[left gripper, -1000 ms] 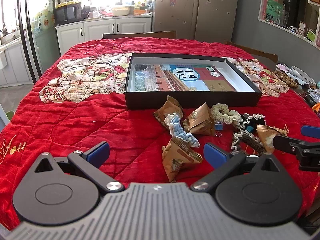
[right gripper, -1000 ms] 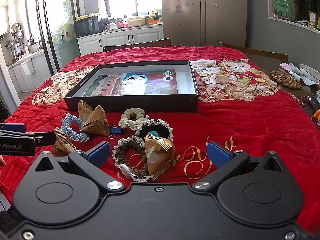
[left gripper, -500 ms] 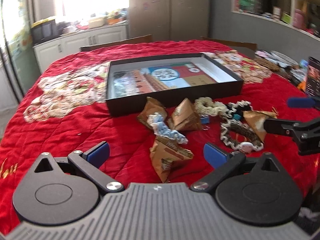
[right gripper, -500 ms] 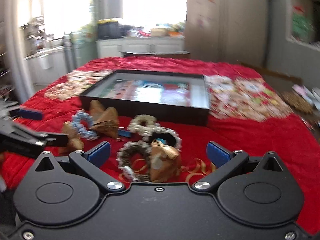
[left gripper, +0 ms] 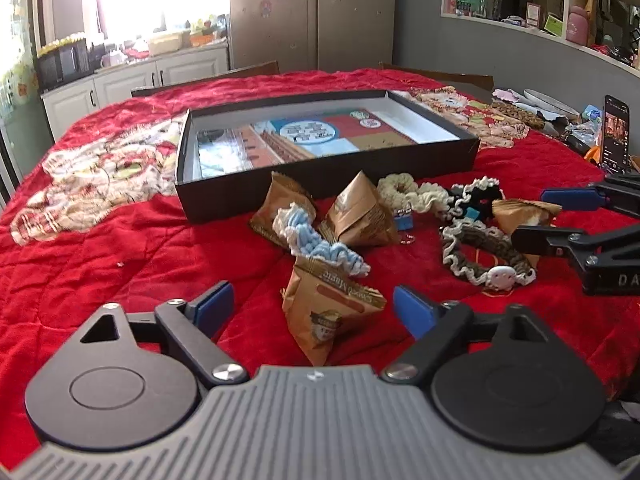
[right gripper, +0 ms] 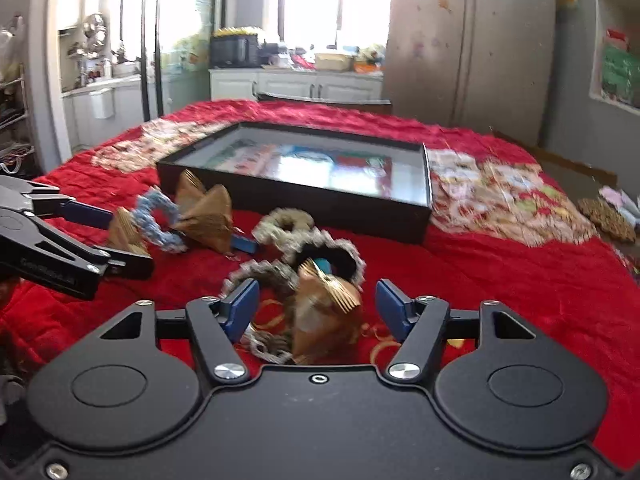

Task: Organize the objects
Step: 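Close the left gripper on a brown paper packet while the right grips a folded paper pyramid, then carry the left gripper's packet into the black box while the right carries its pyramid there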

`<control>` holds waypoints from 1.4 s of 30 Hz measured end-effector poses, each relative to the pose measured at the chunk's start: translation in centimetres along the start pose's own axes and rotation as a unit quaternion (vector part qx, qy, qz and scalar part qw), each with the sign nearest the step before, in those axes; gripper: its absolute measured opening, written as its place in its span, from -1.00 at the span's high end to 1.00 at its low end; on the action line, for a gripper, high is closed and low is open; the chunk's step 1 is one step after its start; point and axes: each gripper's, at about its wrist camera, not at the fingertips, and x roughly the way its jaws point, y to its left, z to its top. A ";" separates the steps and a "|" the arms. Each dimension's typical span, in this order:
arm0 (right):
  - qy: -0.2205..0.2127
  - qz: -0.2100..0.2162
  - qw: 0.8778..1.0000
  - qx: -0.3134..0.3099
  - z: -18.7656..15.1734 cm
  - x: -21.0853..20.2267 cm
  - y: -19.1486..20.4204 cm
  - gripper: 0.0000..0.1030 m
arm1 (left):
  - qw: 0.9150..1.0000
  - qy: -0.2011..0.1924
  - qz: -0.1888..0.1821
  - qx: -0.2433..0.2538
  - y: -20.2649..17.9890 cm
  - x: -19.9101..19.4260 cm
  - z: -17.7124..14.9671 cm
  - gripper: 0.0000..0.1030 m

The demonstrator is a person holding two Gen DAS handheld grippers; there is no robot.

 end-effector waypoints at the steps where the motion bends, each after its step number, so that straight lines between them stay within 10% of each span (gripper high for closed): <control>1: 0.006 -0.002 1.000 0.003 -0.1 0.3 -0.2 -0.04 | 1.000 0.002 -0.001 -0.002 0.1 0.2 -0.1 -0.68; 14: 0.015 0.017 0.999 0.041 -0.5 1.0 -1.4 0.40 | 1.000 0.012 -0.008 -0.022 0.7 1.0 -0.4 -0.16; 42: -0.068 0.026 0.996 0.044 2.5 -3.2 -1.9 0.42 | 0.998 -0.046 -0.035 0.008 -0.9 -3.2 2.2 0.00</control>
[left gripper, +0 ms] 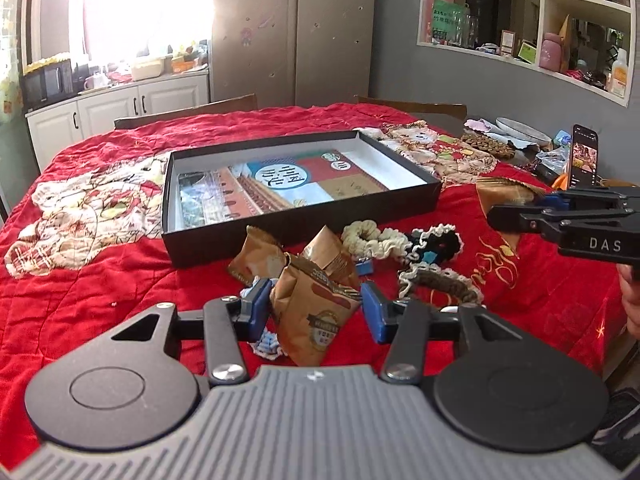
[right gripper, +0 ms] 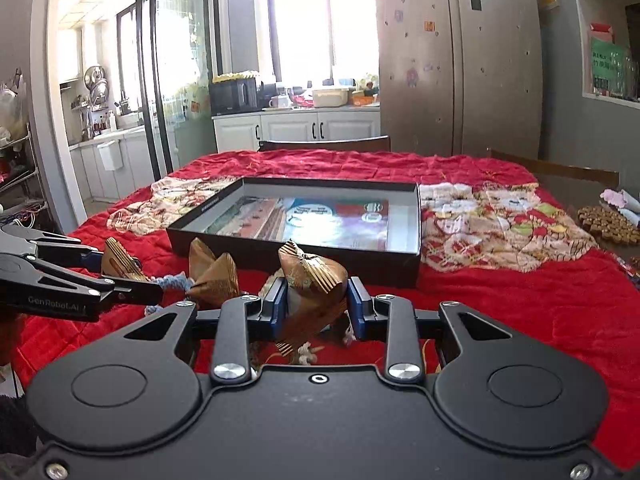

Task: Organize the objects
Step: 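Carry the left gripper's packet into the black box while the right carries its pyramid there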

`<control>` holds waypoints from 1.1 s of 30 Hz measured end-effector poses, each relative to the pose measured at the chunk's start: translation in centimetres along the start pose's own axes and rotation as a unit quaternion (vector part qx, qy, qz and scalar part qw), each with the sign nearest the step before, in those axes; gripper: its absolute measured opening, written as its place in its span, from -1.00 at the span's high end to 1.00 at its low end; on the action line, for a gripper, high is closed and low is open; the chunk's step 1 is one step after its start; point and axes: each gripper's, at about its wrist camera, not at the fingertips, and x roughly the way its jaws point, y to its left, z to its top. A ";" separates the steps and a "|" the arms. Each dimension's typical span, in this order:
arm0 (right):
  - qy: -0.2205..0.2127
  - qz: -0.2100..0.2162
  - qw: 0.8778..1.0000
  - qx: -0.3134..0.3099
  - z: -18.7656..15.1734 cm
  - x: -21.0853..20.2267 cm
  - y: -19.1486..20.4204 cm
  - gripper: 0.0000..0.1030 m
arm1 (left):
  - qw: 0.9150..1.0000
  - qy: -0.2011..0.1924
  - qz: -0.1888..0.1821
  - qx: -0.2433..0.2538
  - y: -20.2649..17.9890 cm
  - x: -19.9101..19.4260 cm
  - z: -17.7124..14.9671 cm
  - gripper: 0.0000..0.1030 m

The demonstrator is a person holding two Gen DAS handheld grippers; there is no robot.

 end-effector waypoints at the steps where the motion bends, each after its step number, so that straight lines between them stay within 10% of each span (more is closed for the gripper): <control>1: -0.002 0.000 1.000 -0.001 0.1 -0.1 0.0 0.42 | 1.000 -0.001 -0.001 0.001 0.0 0.0 0.1 0.00; 33: -0.020 0.004 1.000 -0.021 6.0 7.7 -0.8 0.42 | 0.999 -0.032 0.028 -0.029 3.6 5.7 6.8 0.00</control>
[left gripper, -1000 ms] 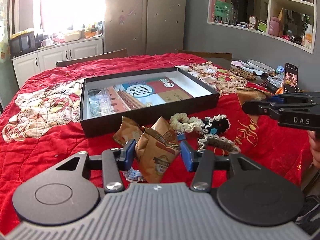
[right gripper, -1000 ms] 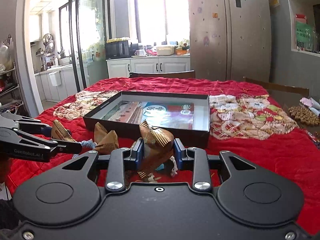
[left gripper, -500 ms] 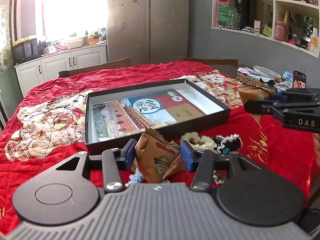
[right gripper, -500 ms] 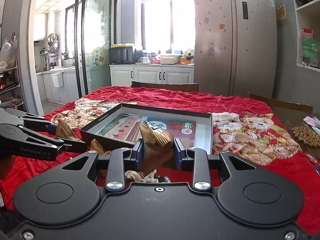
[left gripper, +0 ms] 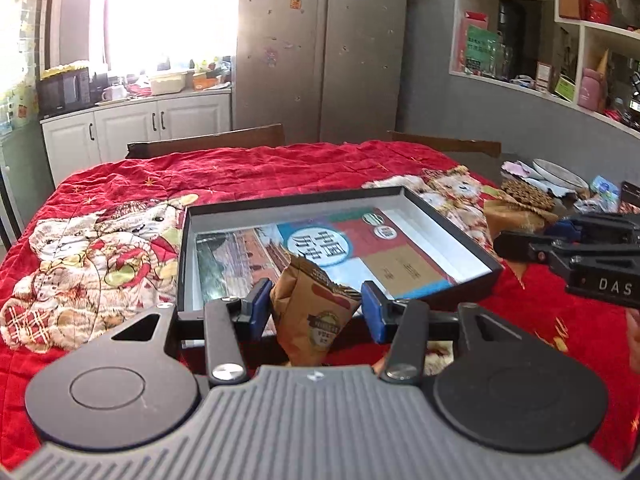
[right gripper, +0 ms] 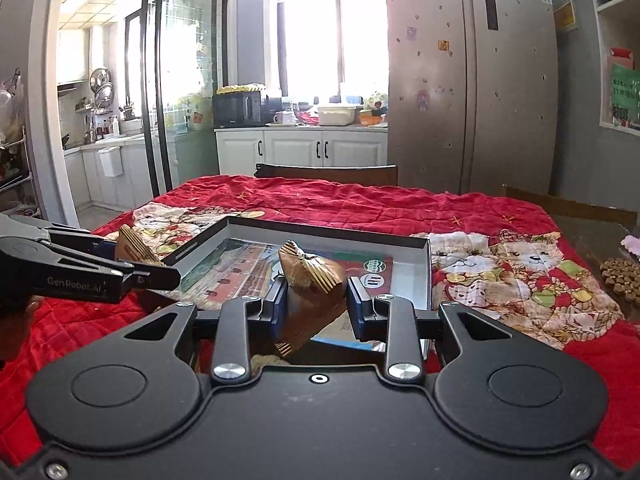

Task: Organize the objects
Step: 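Carry the left gripper's packet into the black box while the right carries its pyramid there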

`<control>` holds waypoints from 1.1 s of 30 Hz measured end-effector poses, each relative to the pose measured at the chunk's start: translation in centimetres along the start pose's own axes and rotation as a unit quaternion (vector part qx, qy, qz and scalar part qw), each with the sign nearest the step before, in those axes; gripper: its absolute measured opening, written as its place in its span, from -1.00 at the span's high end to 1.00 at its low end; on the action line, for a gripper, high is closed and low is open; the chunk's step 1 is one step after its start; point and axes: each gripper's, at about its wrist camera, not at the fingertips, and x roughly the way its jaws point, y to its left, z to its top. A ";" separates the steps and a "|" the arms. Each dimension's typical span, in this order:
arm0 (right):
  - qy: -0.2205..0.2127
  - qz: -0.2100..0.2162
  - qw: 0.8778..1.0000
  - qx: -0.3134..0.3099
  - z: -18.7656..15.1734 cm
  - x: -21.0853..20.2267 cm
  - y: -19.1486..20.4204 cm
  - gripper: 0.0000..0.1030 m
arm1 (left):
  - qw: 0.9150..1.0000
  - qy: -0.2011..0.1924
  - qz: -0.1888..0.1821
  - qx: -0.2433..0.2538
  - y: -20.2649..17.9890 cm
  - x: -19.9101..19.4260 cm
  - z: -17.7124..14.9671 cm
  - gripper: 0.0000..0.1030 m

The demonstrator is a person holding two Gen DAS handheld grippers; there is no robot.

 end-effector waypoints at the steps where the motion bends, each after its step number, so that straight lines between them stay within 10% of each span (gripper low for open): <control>1: 0.001 0.000 1.000 0.001 0.1 0.5 -0.2 0.42 | 1.000 -0.001 0.002 -0.001 0.1 0.3 0.2 0.00; 33: 0.068 -0.024 0.997 0.037 2.1 16.8 -3.0 0.42 | 0.998 0.028 0.058 -0.024 2.6 12.6 3.3 0.00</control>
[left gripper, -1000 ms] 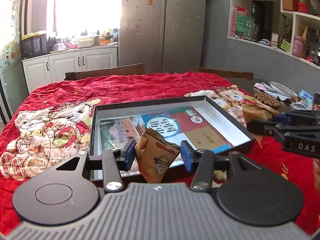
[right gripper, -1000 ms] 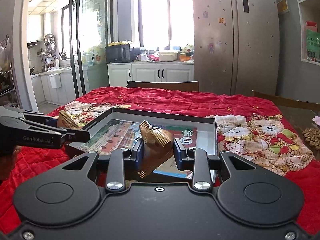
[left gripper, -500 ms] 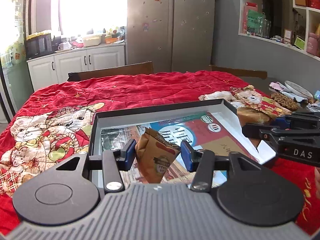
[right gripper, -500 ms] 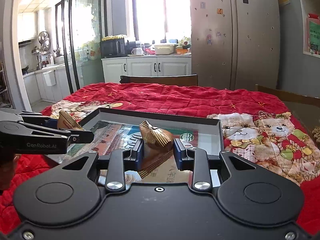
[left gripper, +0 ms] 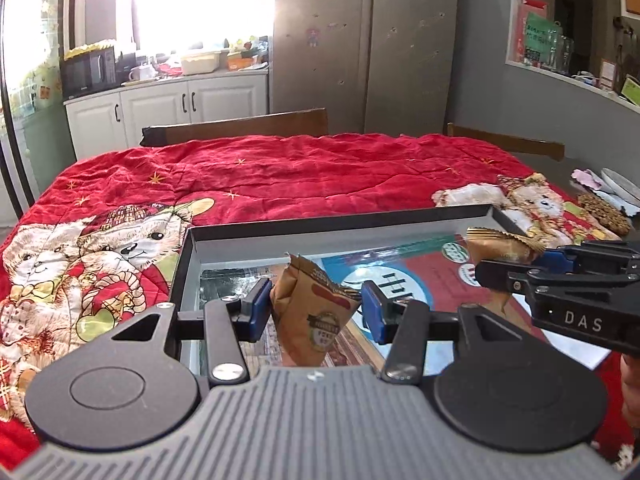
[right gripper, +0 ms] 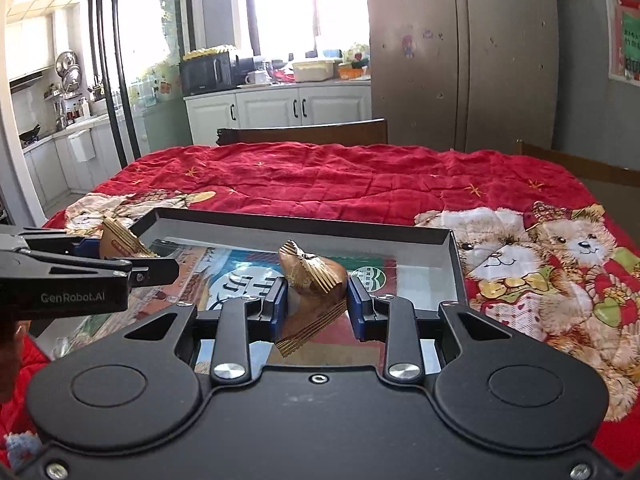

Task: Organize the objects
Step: 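Carry the left gripper's packet into the black box while the right carries its pyramid there, then open the left gripper to drop the packet while the right releases its pyramid in the box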

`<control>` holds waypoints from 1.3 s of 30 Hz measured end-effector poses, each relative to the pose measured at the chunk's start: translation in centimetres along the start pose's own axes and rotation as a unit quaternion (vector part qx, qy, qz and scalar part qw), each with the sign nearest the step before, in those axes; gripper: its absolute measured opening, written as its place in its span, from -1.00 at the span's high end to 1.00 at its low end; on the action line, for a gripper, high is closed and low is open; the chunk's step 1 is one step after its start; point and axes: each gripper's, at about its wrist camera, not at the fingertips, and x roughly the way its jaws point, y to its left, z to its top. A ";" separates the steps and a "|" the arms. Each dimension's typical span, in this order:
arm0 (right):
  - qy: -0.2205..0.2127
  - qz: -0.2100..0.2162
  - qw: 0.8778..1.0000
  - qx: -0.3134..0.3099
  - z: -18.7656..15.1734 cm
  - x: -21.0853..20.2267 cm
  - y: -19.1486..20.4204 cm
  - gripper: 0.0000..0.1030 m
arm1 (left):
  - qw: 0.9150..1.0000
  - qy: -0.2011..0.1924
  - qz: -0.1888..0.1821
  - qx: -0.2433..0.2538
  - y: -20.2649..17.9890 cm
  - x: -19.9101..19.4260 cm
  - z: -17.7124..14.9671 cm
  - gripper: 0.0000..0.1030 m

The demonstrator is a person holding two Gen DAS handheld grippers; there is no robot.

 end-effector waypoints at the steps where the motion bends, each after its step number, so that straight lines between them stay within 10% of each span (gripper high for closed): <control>1: 0.003 -0.001 1.000 0.001 0.1 0.4 0.0 0.42 | 1.000 0.002 0.001 -0.001 0.1 0.3 0.1 0.00; 39: 0.068 -0.035 0.997 -0.030 0.5 4.5 0.9 0.39 | 0.996 0.089 0.011 0.026 -0.2 4.8 0.6 -0.04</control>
